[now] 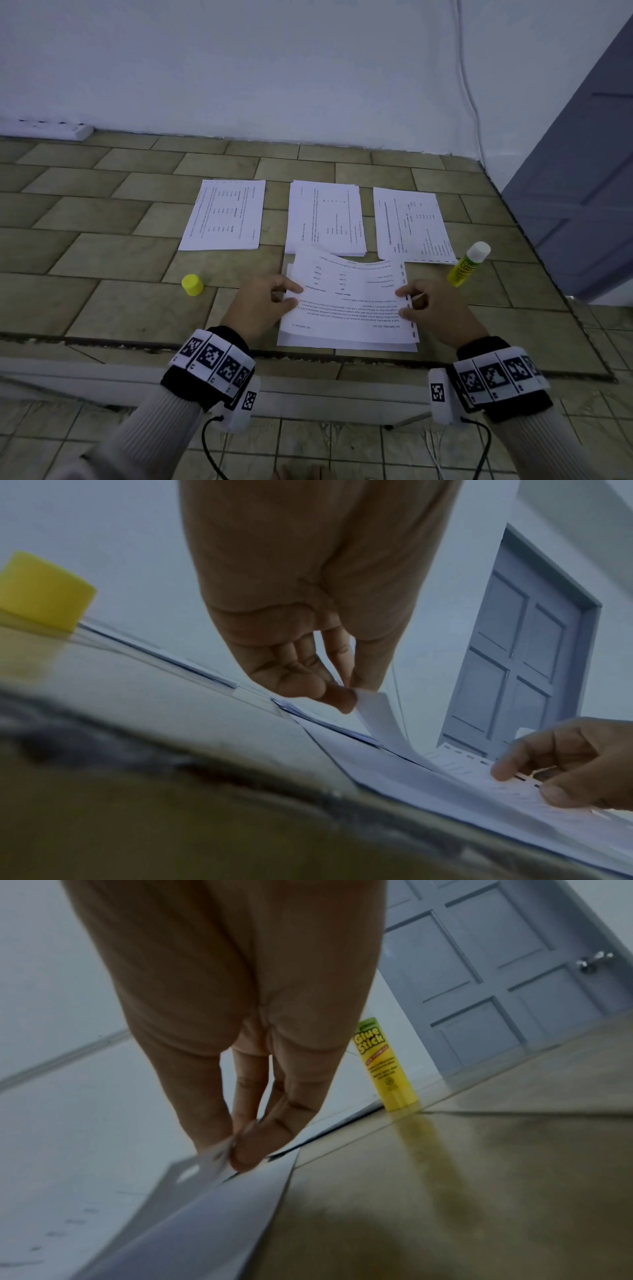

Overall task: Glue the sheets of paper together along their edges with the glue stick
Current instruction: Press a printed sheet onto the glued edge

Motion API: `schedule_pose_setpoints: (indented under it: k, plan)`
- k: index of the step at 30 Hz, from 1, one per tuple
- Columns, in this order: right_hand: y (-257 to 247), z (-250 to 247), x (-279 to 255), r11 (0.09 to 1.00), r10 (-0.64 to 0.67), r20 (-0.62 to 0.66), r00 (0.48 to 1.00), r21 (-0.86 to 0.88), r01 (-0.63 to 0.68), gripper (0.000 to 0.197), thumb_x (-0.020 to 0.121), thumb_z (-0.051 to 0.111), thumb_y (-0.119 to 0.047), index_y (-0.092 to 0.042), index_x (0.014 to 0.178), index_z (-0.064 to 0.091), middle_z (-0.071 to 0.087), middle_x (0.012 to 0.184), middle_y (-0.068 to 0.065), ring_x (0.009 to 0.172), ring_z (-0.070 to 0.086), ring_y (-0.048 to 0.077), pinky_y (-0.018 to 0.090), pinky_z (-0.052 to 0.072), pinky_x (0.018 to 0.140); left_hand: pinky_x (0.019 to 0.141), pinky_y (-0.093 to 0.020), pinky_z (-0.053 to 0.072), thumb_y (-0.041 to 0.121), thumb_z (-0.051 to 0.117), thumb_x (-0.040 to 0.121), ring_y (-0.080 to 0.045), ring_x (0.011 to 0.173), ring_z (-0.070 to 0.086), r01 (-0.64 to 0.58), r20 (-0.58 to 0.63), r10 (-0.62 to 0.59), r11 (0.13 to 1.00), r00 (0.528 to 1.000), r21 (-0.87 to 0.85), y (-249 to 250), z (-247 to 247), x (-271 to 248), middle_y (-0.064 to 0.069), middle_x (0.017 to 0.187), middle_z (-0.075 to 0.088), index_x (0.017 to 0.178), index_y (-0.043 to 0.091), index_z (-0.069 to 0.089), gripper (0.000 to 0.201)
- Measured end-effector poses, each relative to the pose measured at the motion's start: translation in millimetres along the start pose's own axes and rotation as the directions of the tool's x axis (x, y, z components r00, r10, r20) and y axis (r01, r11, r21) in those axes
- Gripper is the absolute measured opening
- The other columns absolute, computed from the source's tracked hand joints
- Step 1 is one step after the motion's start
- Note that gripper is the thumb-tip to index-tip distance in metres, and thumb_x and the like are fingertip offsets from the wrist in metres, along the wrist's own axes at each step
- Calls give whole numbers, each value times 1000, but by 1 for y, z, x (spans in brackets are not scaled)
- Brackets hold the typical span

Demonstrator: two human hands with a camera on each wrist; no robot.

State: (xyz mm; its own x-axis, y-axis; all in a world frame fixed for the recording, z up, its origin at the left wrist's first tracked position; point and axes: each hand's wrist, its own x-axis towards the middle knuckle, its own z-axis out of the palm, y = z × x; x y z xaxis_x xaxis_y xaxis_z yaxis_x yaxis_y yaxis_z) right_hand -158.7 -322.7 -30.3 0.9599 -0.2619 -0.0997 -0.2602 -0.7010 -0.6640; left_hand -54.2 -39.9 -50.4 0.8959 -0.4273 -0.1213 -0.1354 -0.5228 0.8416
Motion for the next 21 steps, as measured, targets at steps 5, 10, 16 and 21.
schedule_pose_setpoints:
  k: [5,10,16,21]
  plan:
    - [5,8,0,989,26,37,999,-145,-20,30,80,72,-8,-15,109,65,59,104,0,85,57,8,14,47,74,54,-7,36,11,73,85,4,52,49,-24,-2,24,994,1000,103,3,2,-3,17,49,47,92,29,66,21]
    - [6,11,-1,983,18,33,999,-181,-12,32,80,72,-8,-18,110,64,55,104,1,87,57,13,26,51,82,61,-3,40,15,74,84,10,79,51,-29,7,28,979,1000,203,3,1,-7,15,98,57,112,23,64,31]
    - [7,9,-2,988,11,51,999,-157,-3,31,78,73,-5,-16,106,66,55,99,3,84,57,17,25,50,80,62,-7,39,17,77,81,1,79,54,-13,2,12,979,1000,205,1,0,-6,16,91,56,106,29,62,31]
    - [8,8,-3,991,2,50,999,-133,4,30,77,74,-4,-14,105,67,55,100,4,84,57,16,24,51,80,62,-7,41,16,79,80,1,80,56,-17,4,17,982,1000,188,0,0,-7,15,92,56,105,27,64,31]
